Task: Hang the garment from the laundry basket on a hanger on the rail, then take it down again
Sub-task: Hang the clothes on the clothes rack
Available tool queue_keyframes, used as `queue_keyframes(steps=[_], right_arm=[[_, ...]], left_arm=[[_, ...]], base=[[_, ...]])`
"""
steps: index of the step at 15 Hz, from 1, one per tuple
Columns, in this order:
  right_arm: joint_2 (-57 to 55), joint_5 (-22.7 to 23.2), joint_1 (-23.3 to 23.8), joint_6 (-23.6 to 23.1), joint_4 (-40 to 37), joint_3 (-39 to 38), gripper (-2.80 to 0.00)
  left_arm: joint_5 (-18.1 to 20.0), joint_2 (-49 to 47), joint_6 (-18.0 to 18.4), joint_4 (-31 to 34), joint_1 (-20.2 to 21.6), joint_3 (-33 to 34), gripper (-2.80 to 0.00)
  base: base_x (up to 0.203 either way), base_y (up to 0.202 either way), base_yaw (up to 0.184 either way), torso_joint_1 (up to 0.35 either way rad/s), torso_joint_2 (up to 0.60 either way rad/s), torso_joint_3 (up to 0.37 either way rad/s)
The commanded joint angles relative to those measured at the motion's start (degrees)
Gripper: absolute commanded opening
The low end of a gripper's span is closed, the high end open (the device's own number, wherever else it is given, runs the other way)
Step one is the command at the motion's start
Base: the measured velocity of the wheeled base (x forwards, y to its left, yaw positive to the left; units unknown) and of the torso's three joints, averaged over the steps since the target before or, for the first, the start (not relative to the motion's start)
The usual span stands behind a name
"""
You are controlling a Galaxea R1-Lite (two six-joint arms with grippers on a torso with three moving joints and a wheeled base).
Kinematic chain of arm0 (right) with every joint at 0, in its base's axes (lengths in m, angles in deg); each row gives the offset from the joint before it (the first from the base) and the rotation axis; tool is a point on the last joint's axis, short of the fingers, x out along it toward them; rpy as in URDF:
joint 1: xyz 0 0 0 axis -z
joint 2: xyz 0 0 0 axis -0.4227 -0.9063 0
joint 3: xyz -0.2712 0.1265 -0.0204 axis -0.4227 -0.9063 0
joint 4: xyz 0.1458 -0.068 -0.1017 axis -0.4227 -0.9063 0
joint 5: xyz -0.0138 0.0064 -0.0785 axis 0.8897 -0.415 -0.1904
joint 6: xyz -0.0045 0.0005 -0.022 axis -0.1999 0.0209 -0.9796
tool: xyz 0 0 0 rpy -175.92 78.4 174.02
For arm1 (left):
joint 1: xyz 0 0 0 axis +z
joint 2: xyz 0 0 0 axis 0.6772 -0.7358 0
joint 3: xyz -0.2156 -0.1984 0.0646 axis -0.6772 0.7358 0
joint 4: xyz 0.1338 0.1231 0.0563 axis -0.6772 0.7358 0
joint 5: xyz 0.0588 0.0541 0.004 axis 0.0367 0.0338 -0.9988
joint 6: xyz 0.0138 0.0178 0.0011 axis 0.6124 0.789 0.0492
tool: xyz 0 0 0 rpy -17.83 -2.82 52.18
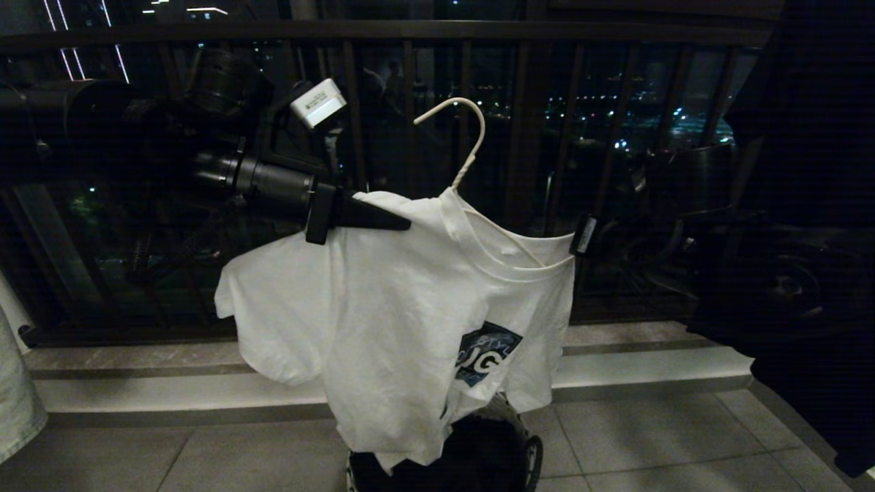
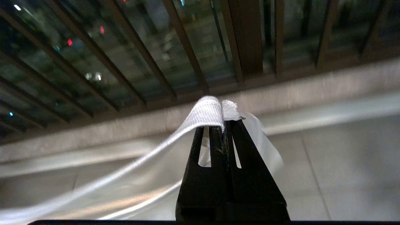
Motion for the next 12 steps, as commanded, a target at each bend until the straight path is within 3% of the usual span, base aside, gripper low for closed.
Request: queue_keyframes(steps=[1, 4, 8, 12], right_arm=[[0.95, -0.12, -0.07, -1.32, -0.63, 3.42, -2.8], [1.07, -0.12, -0.16, -1.91, -2.92, 6.89, -2.8], [1.52, -0.12, -0.81, -2.45, -4.76, 10.09, -2.8], [1.52, -0.12, -2.58, -3.14, -5.65, 12.96, -2.8]], left_arm=[[0.64, -0.9, 0.03, 0.0, 0.06, -0.03, -2.8], [5.49, -1.79, -0.06, -0.09, 0.68, -0.39, -2.8], [5.81, -2.61, -0.7, -4.7, 0.64, 1.37, -2.8], [5.81, -2.68, -8.66, -16.09, 0.59, 4.67, -2.8]], base=[[0.0, 0.0, 0.0, 0.0, 0.0, 0.0], [0.0, 0.0, 0.0, 0.0, 0.0, 0.0], [0.0, 0.0, 0.0, 0.0, 0.0, 0.0], [0.0, 0.0, 0.0, 0.0, 0.0, 0.0]])
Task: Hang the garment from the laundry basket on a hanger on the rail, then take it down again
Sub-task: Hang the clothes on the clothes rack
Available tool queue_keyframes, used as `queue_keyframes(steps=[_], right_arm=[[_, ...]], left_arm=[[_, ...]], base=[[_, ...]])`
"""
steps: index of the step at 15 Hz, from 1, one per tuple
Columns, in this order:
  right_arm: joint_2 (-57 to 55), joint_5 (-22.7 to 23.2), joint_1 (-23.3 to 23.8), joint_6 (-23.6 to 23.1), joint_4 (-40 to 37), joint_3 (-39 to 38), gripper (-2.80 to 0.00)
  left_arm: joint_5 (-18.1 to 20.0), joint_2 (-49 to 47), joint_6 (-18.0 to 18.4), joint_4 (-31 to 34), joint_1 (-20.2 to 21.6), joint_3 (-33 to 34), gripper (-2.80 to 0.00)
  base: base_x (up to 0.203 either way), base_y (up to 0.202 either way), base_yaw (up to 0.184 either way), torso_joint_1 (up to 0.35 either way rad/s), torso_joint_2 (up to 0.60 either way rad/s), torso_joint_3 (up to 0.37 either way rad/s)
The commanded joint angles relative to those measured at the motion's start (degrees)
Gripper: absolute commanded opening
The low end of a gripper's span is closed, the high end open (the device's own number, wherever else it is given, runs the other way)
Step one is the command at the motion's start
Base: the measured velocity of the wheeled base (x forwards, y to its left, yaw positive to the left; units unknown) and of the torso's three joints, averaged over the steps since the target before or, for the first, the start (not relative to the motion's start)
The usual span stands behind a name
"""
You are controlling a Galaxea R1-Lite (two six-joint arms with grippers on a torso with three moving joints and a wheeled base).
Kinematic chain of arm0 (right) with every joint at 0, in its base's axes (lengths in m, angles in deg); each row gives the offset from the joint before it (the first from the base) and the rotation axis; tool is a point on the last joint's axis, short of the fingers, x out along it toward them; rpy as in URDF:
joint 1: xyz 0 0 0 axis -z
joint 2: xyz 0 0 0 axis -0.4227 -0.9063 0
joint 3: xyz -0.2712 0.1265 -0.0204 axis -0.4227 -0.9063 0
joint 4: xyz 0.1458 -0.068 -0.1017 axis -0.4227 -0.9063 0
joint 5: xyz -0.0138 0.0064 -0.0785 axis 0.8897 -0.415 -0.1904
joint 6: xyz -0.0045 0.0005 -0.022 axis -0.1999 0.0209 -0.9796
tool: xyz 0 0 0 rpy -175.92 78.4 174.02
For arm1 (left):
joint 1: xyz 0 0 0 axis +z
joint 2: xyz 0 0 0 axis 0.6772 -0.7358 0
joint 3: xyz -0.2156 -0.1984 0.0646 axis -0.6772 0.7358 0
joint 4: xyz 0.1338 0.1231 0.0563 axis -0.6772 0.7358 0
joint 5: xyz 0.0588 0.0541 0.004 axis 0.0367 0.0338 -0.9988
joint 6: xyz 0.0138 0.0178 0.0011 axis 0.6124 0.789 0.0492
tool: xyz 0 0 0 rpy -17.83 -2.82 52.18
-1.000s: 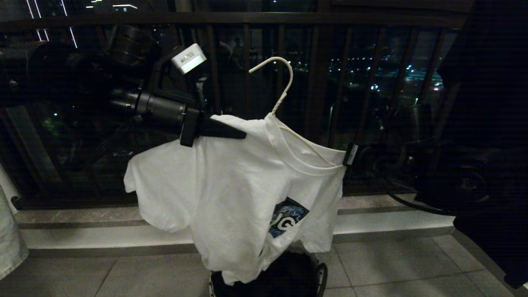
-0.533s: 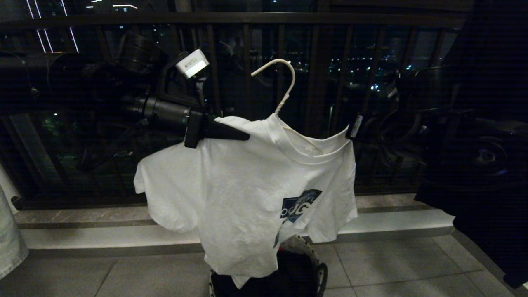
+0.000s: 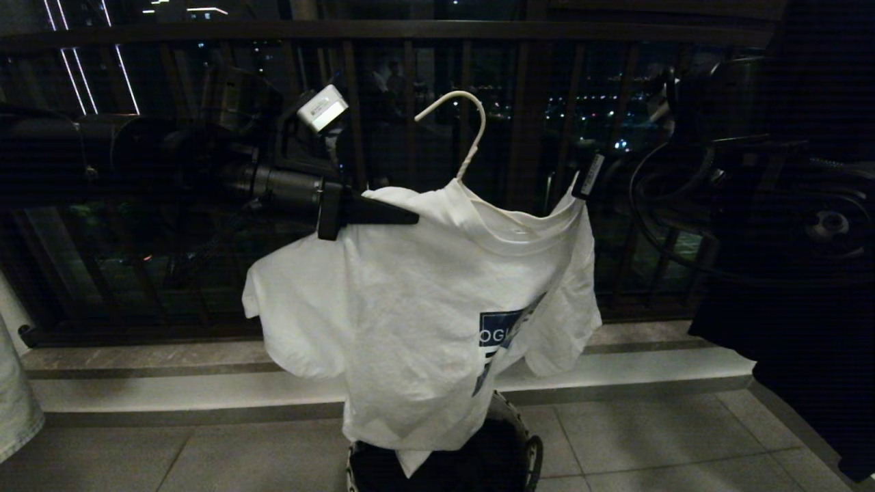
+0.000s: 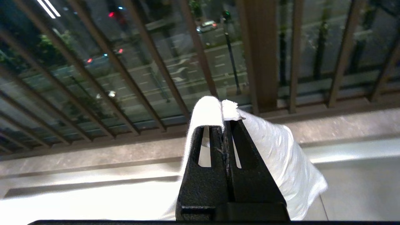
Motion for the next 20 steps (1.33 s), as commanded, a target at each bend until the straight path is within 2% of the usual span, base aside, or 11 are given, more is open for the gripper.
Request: queue_keyframes(steps=[1, 6, 8, 10, 14, 18, 20], right_arm=[[0.06, -0.08, -1.3, -0.61, 0.03, 1.15, -2.8], [-0.29, -0.12, -3.22, -2.65, -0.14, 5.05, -2.8], [-0.37, -0.16, -4.02, -2.99, -2.86, 7.6, -2.8], [-0.51, -0.83, -4.73, -3.05, -5.19, 10.61, -2.8], [-2.04, -1.17, -5.96, -3.1, -7.93, 16.57, -2.8], [-5.46, -2.98, -6.1, -3.1, -12.0, 28.51, -2.8], [-6.61, -4.78, -6.03, -4.43, -14.51, 31.93, -2.8]], left_arm=[[0.33, -0.23, -4.15, -8.34, -0.01, 3.14, -2.8], [0.3, -1.03, -18.64, -35.82, -0.09, 12.13, -2.8], [0.25, -1.97, -25.25, -46.69, -0.15, 14.99, -2.8], [0.24, -2.8, -29.92, -53.84, -0.18, 16.93, -2.8], [0.16, -3.48, -30.81, -59.15, -0.59, 19.44, -2.8], [-0.09, -4.75, -31.08, -68.28, -1.44, 22.27, -2.8], [-0.81, -4.92, -31.52, -69.91, -1.5, 22.49, -2.8]], base=[[0.0, 0.0, 0.0, 0.0, 0.0, 0.0], [0.0, 0.0, 0.0, 0.0, 0.0, 0.0], [0.0, 0.0, 0.0, 0.0, 0.0, 0.0], [0.0, 0.0, 0.0, 0.0, 0.0, 0.0], [0.0, 0.0, 0.0, 0.0, 0.0, 0.0], [0.0, 0.0, 0.0, 0.0, 0.0, 0.0], [0.0, 0.0, 0.0, 0.0, 0.0, 0.0]])
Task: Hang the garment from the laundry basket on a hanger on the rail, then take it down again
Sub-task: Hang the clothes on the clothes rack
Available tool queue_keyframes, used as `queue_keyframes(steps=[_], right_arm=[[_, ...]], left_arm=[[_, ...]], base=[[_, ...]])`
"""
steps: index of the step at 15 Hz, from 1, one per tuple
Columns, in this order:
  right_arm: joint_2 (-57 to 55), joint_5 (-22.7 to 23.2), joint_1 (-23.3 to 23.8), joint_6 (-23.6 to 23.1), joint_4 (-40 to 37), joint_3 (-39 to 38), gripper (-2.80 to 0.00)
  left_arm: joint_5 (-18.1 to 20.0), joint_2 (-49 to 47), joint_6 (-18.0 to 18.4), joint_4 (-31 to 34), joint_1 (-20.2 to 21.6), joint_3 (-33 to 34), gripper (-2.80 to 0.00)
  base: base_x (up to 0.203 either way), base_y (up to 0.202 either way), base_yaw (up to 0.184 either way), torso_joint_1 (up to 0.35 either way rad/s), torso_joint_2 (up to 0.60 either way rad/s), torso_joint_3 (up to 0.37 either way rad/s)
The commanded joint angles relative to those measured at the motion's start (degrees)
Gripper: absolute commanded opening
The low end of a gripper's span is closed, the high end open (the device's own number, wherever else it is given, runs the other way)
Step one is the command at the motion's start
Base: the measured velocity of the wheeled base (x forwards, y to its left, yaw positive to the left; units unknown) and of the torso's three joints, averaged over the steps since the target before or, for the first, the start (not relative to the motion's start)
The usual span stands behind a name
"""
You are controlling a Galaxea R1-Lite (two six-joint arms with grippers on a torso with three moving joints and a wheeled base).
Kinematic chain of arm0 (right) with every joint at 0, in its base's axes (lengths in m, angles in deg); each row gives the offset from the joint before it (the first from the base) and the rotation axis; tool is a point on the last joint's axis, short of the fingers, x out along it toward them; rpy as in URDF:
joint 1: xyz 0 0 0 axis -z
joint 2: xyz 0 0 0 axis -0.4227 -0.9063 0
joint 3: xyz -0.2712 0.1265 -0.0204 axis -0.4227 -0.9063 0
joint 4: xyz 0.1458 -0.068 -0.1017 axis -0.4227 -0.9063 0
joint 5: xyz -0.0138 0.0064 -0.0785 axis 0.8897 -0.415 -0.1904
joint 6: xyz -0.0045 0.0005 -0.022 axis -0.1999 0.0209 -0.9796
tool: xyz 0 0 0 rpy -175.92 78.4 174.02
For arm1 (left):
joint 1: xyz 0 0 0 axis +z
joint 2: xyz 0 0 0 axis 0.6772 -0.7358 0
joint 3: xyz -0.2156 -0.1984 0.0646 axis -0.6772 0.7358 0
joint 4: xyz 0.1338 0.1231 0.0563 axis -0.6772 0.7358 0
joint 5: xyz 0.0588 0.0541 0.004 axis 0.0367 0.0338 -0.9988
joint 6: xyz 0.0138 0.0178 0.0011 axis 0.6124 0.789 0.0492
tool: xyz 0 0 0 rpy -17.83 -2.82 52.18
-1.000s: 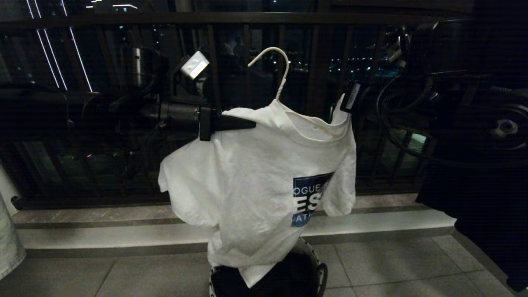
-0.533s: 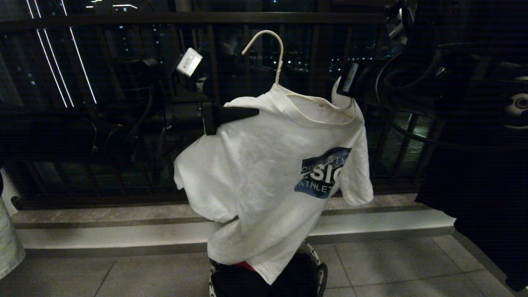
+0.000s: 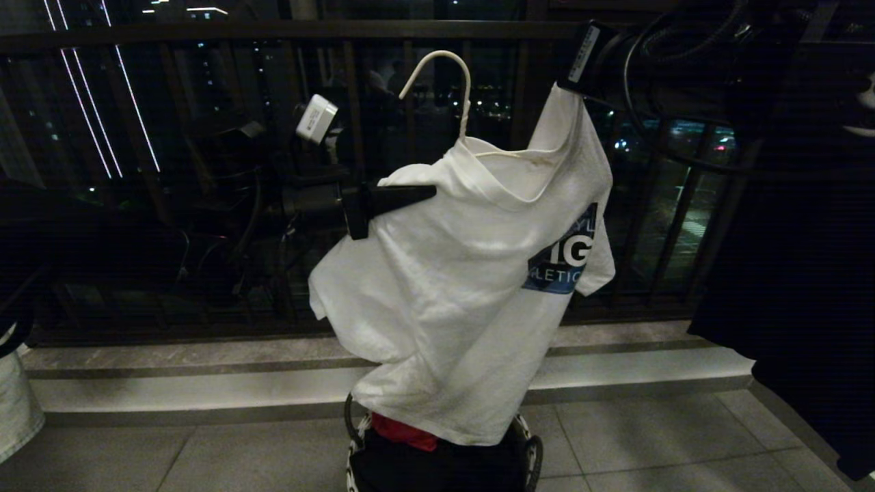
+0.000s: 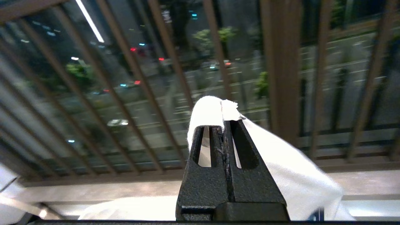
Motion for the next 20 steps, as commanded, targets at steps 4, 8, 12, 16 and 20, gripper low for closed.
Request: queue_keyframes(steps=[4, 8, 12, 16, 20], right_arm=[[-1.92, -2.35, -0.91, -2.96, 0.8, 2.57, -2.8], [-2.63, -5.24, -4.29, -2.98, 3.64, 2.51, -2.8], [-2.63, -6.31, -7.23, -3.07, 4.5, 2.51, -2.8], [-2.54, -8.83, -8.41, -4.93, 8.86, 2.59, -2.8], [-3.73, -12.13, -7.09, -10.88, 16.21, 2.59, -2.8]], left_arm=[[-4.23, -1.45, -0.28, -5.8, -0.64, 0.98, -2.8], [-9.12, -2.58, -1.46, -11.07, -2.17, 1.65, -2.8], [-13.89, -3.68, -1.47, -13.34, -3.74, 1.27, -2.8], [-14.24, -4.87, -1.41, -17.14, -3.98, 1.34, -2.8], [-14.24, -5.07, -1.41, -19.33, -4.19, 1.87, -2.8]], base=[[0.0, 0.0, 0.0, 0.0, 0.0, 0.0], [0.0, 0.0, 0.0, 0.0, 0.0, 0.0], [0.0, 0.0, 0.0, 0.0, 0.0, 0.0], [0.0, 0.0, 0.0, 0.0, 0.0, 0.0], [0.0, 0.0, 0.0, 0.0, 0.0, 0.0]])
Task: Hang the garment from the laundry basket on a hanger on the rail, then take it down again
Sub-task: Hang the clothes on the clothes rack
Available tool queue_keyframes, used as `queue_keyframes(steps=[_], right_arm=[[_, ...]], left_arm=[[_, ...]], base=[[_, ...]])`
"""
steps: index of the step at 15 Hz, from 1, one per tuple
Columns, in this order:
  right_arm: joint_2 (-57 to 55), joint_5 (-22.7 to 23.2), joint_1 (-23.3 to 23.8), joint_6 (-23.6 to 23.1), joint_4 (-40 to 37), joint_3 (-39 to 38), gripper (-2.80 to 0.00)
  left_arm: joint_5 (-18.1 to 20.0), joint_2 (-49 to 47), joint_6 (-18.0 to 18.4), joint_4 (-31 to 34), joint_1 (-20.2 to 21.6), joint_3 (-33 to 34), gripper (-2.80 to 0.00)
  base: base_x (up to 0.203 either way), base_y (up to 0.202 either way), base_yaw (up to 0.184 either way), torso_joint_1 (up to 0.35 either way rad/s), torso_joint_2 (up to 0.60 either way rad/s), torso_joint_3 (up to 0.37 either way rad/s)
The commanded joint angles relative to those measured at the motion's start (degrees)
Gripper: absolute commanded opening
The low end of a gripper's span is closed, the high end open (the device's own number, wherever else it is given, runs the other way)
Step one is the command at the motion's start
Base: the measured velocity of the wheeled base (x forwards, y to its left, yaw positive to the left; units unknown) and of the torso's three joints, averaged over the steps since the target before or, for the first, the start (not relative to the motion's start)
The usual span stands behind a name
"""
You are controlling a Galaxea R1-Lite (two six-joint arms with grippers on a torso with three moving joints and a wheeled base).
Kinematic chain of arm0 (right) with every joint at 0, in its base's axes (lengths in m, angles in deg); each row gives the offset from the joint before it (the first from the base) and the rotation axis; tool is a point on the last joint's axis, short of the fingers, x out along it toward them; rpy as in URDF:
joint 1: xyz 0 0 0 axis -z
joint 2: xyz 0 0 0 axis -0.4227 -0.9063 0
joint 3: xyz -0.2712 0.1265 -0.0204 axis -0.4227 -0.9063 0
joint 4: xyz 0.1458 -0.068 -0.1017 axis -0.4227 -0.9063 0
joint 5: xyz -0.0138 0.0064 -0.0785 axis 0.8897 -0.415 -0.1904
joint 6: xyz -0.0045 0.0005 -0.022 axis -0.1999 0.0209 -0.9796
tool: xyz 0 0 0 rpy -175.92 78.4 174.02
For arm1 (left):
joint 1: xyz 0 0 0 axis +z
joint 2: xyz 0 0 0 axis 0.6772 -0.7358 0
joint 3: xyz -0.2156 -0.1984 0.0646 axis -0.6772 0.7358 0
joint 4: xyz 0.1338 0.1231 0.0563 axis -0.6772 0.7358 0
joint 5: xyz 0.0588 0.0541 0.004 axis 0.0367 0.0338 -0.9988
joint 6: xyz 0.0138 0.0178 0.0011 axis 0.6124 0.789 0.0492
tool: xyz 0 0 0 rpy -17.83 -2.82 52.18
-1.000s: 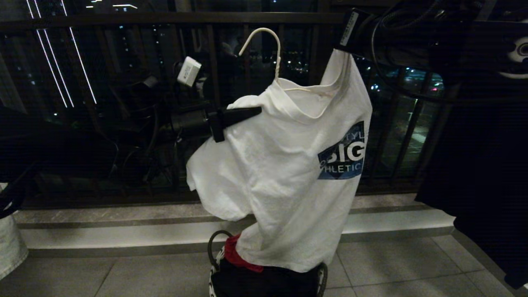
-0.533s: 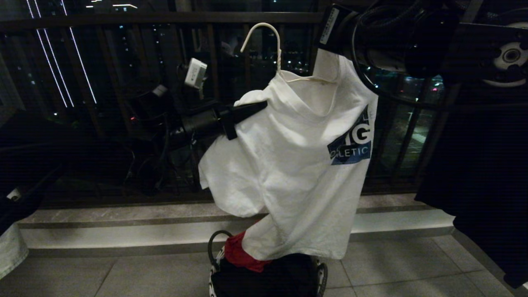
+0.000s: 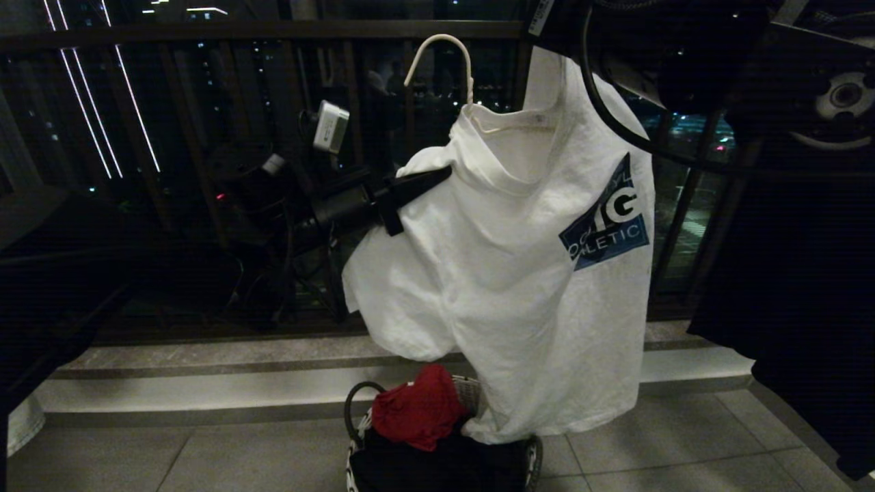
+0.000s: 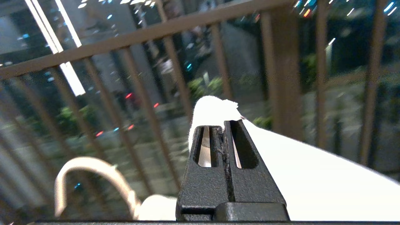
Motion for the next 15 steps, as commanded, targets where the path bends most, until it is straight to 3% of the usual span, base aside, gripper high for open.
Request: queue_keyframes(steps=[1, 4, 8, 11, 15], right_arm=[[-1.4, -0.3, 2.02, -2.24, 2.98, -0.03, -2.8], [-3.49, -0.13, 4.7, -3.84, 3.86, 0.45, -2.8], [-5.83, -0.04, 4.71, -7.86, 7.72, 0.59, -2.8], [-6.38, 0.13, 4.7, -7.87, 7.95, 1.12, -2.8], [-6.14, -0.28, 3.82, -7.96, 8.04, 1.12, -2.8]], left_arm=[[0.29, -0.08, -0.09, -0.49, -0.05, 0.37, -2.8], [0.46, 0.44, 0.08, -0.49, -0.17, 1.08, -2.8], [0.38, 1.11, 0.04, -0.55, -0.97, 1.74, -2.8], [0.2, 1.5, 0.17, -0.58, -1.9, 2.75, -2.8], [-4.35, 1.07, 0.0, -0.5, -2.11, 0.44, -2.8]], base=[[0.0, 0.0, 0.0, 0.0, 0.0, 0.0], [0.0, 0.0, 0.0, 0.0, 0.0, 0.0], [0.0, 0.0, 0.0, 0.0, 0.0, 0.0], [0.0, 0.0, 0.0, 0.0, 0.0, 0.0], [0.0, 0.0, 0.0, 0.0, 0.0, 0.0]])
